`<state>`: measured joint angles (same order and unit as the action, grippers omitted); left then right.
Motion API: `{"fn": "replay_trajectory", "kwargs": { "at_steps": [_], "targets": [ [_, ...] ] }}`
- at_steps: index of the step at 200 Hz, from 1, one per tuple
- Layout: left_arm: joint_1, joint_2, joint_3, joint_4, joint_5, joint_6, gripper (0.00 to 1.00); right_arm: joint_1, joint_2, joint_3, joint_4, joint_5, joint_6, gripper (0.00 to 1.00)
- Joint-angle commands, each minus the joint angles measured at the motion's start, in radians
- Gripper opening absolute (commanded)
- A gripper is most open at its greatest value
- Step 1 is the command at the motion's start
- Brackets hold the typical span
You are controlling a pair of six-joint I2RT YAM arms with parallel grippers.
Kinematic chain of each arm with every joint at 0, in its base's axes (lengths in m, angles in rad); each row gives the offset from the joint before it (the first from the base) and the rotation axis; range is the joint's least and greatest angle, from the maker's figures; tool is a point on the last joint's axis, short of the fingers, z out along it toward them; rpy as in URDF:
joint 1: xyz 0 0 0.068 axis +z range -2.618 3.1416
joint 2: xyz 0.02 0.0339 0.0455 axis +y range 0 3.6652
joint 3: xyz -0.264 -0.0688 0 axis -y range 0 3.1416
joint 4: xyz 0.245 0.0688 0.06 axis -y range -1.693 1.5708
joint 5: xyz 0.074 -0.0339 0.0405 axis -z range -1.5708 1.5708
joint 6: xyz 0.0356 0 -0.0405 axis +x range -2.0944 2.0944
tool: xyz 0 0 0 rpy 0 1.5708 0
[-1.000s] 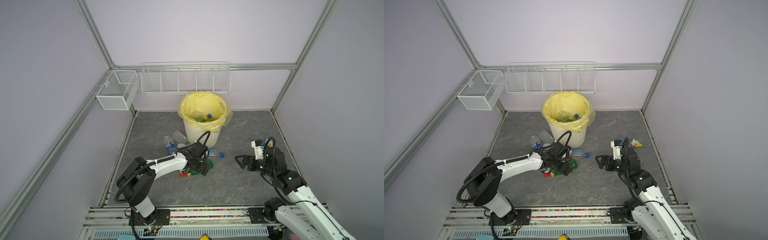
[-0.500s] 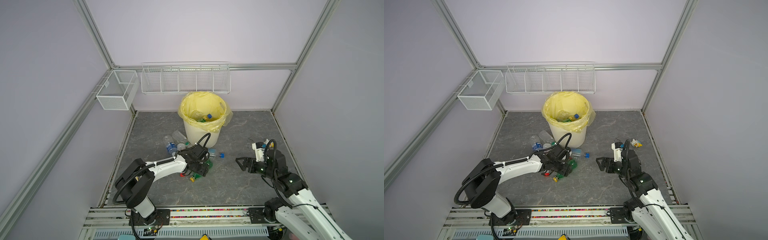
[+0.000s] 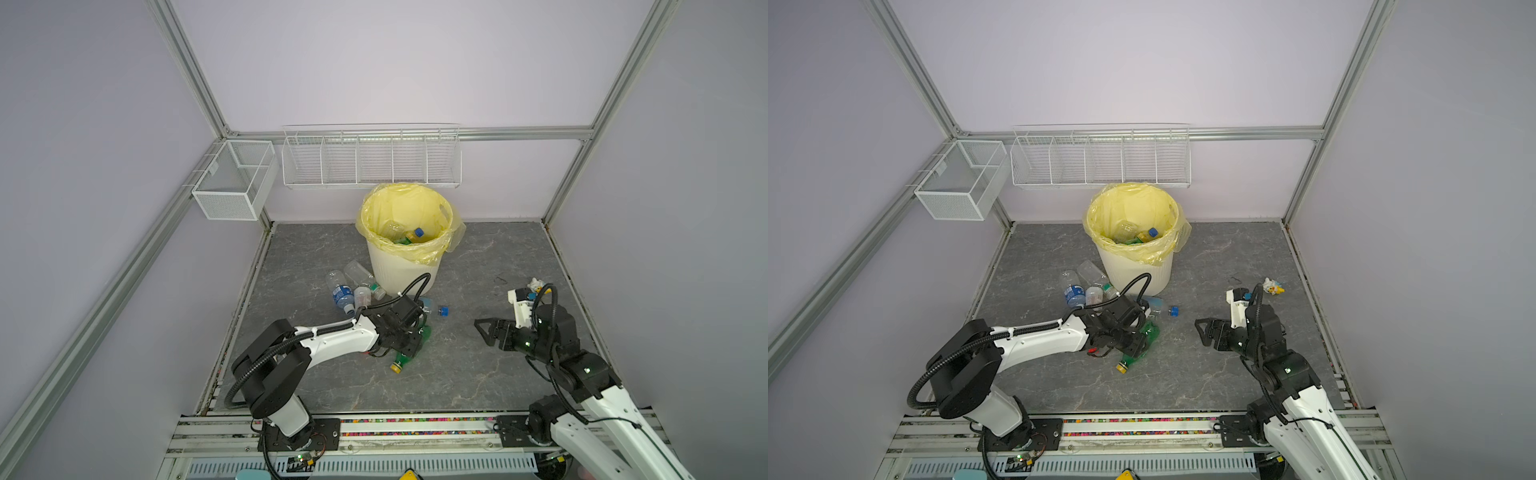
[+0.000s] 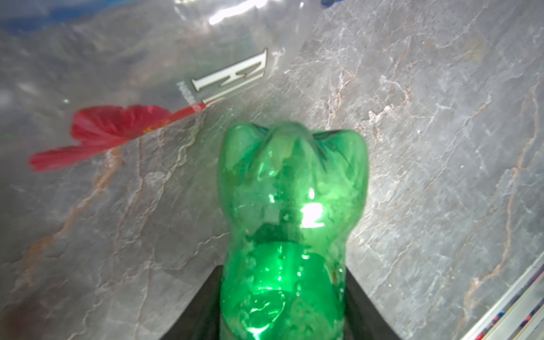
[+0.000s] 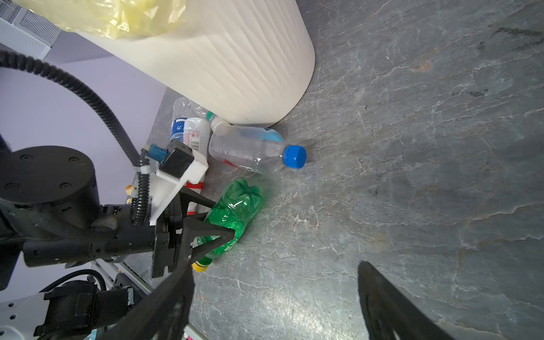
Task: Throw the plastic bottles in the bin
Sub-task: 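Pull the green bottle back from the pile and raise it upright with the left gripper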
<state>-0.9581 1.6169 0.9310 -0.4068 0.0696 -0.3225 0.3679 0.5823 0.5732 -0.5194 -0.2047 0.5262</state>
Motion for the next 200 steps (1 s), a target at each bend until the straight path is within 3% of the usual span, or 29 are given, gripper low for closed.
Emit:
{"fn": "replay_trajectory", "kwargs": {
  "at_steps": [1,98,147,200],
  "targets": [
    [-0.004,-0.025,0.0,0.009,0.008,-0.026,0.46,0.002,-0.022,-0.017,-0.019,0.024,0.011,0.88],
    [-0.004,-0.163,-0.042,0.077,0.102,-0.127,0.46,0.001,-0.027,-0.021,-0.034,0.036,0.009,0.88],
    [-0.004,-0.292,-0.04,0.094,0.147,-0.205,0.46,0.001,-0.027,-0.007,-0.075,0.104,-0.001,0.88],
    [-0.004,-0.364,-0.019,0.087,0.138,-0.225,0.46,0.001,-0.002,0.004,-0.09,0.114,-0.002,0.88]
  ]
}}
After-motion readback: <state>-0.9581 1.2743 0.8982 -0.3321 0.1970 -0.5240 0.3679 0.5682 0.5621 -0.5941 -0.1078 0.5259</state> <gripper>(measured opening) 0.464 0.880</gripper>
